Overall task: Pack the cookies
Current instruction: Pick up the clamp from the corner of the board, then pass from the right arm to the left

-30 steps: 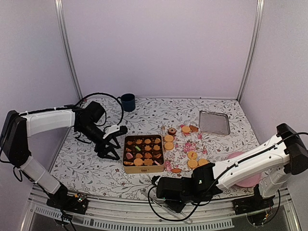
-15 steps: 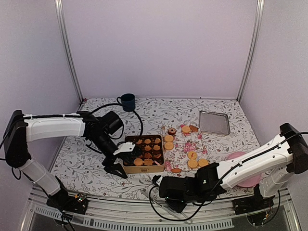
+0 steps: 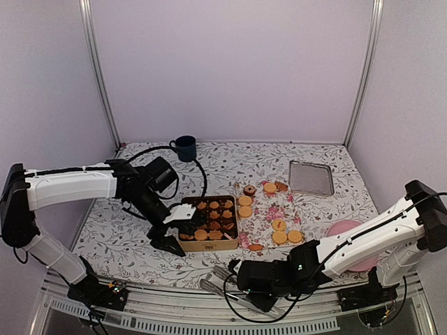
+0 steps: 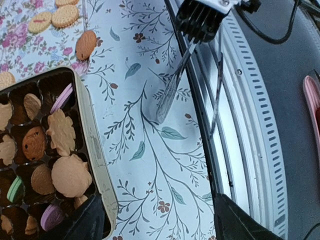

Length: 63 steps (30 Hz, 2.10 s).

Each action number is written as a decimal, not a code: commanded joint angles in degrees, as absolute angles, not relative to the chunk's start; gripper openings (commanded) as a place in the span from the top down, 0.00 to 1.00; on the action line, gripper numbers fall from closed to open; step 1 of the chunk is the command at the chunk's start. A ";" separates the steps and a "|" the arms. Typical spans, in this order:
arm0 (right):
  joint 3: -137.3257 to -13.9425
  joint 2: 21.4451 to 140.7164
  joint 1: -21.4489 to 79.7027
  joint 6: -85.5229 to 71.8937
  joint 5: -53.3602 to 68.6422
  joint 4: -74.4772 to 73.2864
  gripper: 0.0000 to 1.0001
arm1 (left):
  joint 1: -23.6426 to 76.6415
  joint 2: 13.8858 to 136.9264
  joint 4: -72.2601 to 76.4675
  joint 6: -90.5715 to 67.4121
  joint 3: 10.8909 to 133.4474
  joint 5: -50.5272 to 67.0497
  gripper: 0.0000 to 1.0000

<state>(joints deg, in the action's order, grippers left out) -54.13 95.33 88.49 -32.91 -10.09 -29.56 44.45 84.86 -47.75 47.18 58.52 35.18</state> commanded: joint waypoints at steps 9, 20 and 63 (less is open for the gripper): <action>-68.85 92.56 83.61 -20.44 -17.41 -42.03 1.00 | 52.21 83.78 -51.06 47.01 63.80 34.15 0.37; -79.73 94.64 78.57 -7.60 -18.65 -47.10 1.00 | 52.38 82.22 -51.65 46.33 62.98 32.64 0.49; -81.40 95.28 78.33 -2.75 -12.79 -44.96 1.00 | 43.30 76.93 -45.29 35.32 69.16 35.47 0.22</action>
<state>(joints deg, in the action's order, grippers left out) -84.64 97.34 75.83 -6.66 -17.91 -44.58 48.60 80.34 -52.23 40.45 66.54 29.80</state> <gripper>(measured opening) 0.016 0.774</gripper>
